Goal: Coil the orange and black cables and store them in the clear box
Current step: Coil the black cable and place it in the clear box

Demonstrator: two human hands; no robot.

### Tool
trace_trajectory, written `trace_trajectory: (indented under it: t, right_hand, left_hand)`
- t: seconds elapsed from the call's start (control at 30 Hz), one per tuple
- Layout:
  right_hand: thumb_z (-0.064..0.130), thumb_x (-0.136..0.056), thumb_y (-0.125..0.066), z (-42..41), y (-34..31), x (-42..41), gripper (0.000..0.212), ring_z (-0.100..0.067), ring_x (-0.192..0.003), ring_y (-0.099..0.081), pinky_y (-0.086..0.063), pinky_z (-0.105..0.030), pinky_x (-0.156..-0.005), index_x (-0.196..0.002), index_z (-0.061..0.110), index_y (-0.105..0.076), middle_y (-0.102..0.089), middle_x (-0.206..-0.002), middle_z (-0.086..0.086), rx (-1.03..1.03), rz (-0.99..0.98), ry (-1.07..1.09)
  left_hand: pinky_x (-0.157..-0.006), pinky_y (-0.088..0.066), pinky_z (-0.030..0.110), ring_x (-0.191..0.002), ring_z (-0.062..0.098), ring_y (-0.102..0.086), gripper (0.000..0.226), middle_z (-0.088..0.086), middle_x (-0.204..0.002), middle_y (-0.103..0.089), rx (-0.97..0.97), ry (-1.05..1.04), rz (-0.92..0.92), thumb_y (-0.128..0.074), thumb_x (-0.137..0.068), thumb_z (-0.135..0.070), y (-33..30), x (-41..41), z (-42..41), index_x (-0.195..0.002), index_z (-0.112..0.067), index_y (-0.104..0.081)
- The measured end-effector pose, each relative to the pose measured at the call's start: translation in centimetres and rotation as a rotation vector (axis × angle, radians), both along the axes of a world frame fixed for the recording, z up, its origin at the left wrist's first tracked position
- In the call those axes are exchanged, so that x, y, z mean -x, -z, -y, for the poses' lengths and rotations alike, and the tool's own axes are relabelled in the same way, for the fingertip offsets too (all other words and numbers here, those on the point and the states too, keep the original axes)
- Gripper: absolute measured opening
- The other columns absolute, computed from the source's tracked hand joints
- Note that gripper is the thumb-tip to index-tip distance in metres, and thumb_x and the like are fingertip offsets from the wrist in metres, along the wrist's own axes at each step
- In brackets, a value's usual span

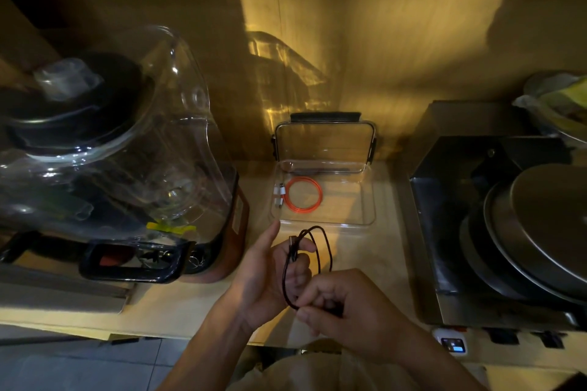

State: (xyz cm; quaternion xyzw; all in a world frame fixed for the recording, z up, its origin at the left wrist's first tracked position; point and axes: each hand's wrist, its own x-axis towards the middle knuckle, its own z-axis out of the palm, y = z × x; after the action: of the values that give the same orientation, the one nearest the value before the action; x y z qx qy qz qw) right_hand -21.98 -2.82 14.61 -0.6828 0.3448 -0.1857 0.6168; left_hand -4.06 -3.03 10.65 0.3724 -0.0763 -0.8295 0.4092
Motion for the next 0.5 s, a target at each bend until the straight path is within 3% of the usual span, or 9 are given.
trace_trajectory:
  t: [0.1, 0.3, 0.4, 0.5]
  right_hand:
    - [0.018, -0.086, -0.070, 0.0, 0.4, 0.0, 0.007, 0.001, -0.057, -0.058, -0.042, -0.016, -0.058, -0.086, 0.011, -0.072, -0.066, -0.061, 0.008, 0.008, -0.038, -0.013]
    - [0.014, -0.087, -0.069, 0.2, 0.7, 0.0, 0.010, 0.001, -0.051, -0.052, -0.037, -0.011, -0.056, -0.080, 0.021, -0.071, -0.059, -0.053, 0.012, 0.015, -0.053, -0.001]
    - [0.013, -0.086, -0.068, 0.3, 0.9, 0.0, 0.009, 0.001, -0.050, -0.050, -0.038, -0.017, -0.055, -0.078, 0.016, -0.071, -0.058, -0.052, 0.012, 0.026, -0.053, 0.007]
    - [0.015, -0.086, -0.068, 0.3, 1.1, 0.1, 0.007, -0.002, -0.052, -0.053, -0.039, -0.017, -0.056, -0.080, 0.014, -0.072, -0.060, -0.055, 0.007, 0.049, -0.089, -0.002]
  left_hand:
    - [-0.062, -0.013, 0.033, -0.060, 0.017, -0.017, 0.055, 0.001, -0.058, -0.027, 0.016, 0.012, 0.007, -0.056, -0.084, -0.059, -0.2, 0.1, 0.0, -0.095, -0.006, -0.064]
    - [-0.058, -0.023, 0.030, -0.051, 0.014, -0.031, 0.053, -0.001, -0.053, -0.034, 0.055, 0.078, 0.084, -0.055, -0.084, -0.058, -0.5, 0.4, -0.1, -0.083, -0.006, -0.064]
    - [-0.055, -0.030, 0.027, -0.048, 0.013, -0.034, 0.053, -0.001, -0.050, -0.038, 0.043, 0.094, 0.102, -0.051, -0.086, -0.057, -0.6, 0.4, -0.2, -0.078, -0.007, -0.063]
    - [-0.053, -0.027, 0.025, -0.048, 0.012, -0.032, 0.048, -0.001, -0.051, -0.036, 0.043, 0.097, 0.051, -0.060, -0.085, -0.055, -0.6, 0.2, -0.2, -0.075, -0.008, -0.060]
